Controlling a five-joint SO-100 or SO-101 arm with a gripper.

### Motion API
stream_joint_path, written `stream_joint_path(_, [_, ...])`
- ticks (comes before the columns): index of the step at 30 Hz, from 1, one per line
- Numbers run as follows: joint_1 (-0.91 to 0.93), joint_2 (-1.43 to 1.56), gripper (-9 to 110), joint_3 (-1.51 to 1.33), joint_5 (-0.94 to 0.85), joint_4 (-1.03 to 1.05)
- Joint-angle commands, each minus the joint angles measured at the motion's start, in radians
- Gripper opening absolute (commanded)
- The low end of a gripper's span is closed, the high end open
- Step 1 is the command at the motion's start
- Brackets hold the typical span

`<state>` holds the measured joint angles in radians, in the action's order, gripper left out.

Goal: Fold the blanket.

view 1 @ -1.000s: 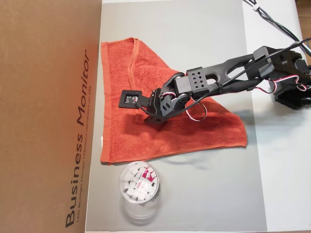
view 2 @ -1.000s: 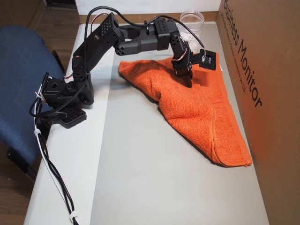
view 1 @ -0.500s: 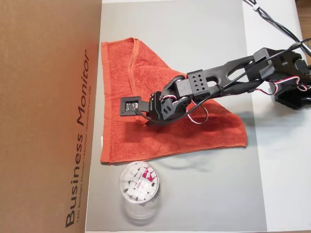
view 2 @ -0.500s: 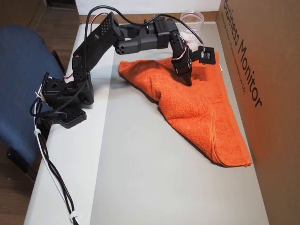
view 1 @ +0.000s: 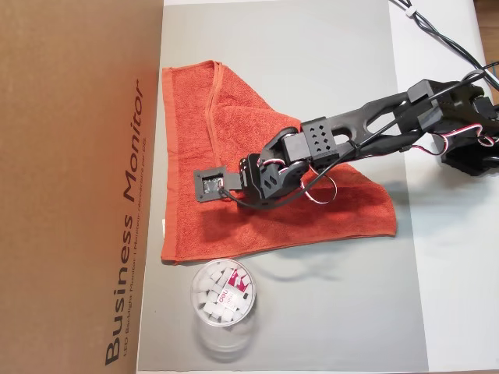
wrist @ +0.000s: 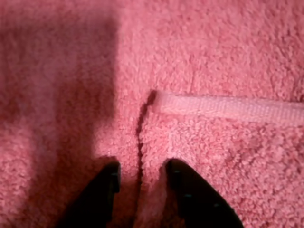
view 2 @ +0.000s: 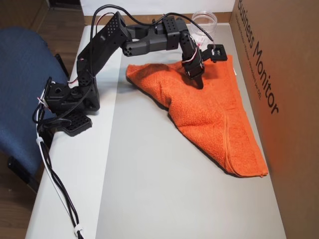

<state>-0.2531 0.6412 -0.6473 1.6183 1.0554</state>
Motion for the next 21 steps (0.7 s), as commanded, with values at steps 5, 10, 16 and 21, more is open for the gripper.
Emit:
stream_joint_path(5, [-0.003,0.008,9,0.002,-0.012,0.003])
stream_joint_path(10, [0.028,0.008,9,0.000,-0.012,0.002])
stream_joint_path(16, [0.054,0.008,9,0.000,-0.012,-0.006])
stream_joint_path(21, [0.071,0.008,9,0.000,-0.012,-0.006])
